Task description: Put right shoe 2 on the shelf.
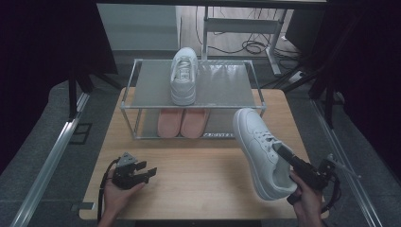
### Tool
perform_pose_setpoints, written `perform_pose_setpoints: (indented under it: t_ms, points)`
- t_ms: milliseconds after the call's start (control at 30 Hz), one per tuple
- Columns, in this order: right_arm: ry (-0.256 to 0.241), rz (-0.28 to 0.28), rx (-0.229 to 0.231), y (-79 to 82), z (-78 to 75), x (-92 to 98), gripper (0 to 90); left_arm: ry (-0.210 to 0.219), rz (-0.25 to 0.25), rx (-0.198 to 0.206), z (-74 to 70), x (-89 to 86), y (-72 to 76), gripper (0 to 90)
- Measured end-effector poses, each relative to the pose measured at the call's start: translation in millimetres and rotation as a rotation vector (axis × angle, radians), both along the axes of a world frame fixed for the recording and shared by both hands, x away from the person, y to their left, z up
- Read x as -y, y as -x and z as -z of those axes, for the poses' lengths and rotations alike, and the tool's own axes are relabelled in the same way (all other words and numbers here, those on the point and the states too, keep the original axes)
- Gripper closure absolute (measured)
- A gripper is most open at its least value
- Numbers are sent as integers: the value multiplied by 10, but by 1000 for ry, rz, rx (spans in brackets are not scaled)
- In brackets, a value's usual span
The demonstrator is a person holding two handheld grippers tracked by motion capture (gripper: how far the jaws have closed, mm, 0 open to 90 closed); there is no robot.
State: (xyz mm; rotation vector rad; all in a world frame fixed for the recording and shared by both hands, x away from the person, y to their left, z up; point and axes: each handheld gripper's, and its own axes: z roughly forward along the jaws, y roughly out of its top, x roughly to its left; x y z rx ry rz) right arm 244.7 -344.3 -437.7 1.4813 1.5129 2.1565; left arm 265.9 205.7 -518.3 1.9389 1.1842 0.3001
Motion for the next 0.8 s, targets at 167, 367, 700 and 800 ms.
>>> perform_pose_setpoints:
  t_ms: [167,367,700,800]
  points:
    - [-33,-22,19,-59,-79,-106,814,0,-1,1,0,-8,0,451]
    - [-34,-46,40,-137,-214,-251,813,-2,1,6,-9,-18,1,451]
    - [-50,-48,64,-282,-416,-390,813,-2,2,8,-8,-18,2,451]
    - [-57,-46,67,-340,-471,-431,813,-3,3,8,-7,-18,1,451]
